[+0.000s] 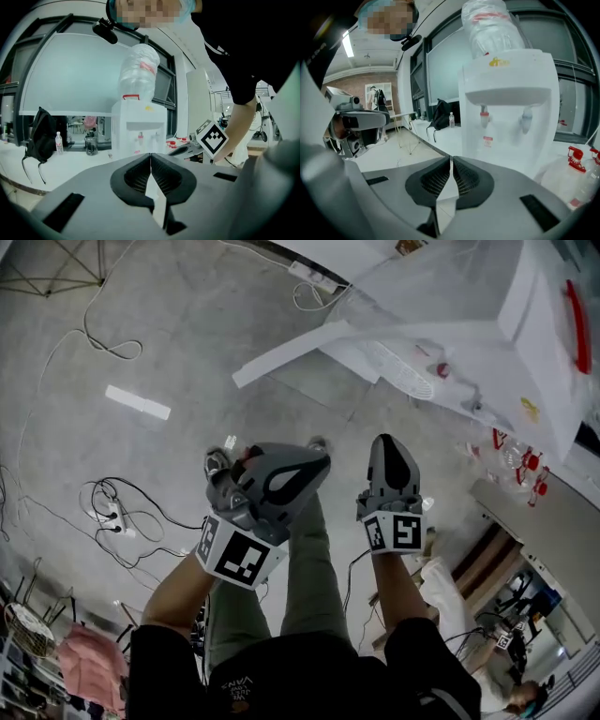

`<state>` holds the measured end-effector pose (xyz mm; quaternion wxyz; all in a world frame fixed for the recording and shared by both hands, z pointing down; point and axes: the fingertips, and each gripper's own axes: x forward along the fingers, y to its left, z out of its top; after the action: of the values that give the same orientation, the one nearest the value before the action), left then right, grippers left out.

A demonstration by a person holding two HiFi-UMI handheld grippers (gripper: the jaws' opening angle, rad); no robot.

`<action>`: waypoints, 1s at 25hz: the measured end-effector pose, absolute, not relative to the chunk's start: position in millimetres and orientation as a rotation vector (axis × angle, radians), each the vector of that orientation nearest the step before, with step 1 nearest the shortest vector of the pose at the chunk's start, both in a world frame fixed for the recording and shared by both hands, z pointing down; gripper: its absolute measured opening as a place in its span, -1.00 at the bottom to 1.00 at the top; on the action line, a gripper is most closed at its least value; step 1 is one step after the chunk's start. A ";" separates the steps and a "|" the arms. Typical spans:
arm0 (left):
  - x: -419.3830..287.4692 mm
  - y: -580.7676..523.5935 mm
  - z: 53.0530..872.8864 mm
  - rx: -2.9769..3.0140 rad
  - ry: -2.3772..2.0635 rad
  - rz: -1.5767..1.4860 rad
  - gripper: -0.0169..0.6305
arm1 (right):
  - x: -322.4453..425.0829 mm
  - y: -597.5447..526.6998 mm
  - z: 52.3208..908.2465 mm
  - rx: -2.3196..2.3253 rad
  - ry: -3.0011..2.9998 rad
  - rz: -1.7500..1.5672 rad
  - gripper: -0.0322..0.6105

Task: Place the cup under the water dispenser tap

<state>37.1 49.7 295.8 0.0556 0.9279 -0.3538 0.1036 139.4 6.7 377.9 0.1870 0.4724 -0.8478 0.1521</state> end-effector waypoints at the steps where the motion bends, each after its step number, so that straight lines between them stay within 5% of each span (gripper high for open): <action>1: 36.5 49.7 311.6 2.807 -1.074 0.322 -0.89 | 138.6 4.7 398.0 1.307 -2.370 0.429 -0.76; 25: 50.0 51.9 525.0 2.669 -1.149 0.251 -0.88 | 203.9 -49.0 741.5 1.090 -1.962 0.440 -0.75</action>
<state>50.0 51.9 525.0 0.1121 0.9093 -0.3915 0.0855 203.9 -49.0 741.5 0.4145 0.4337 -0.7807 0.1751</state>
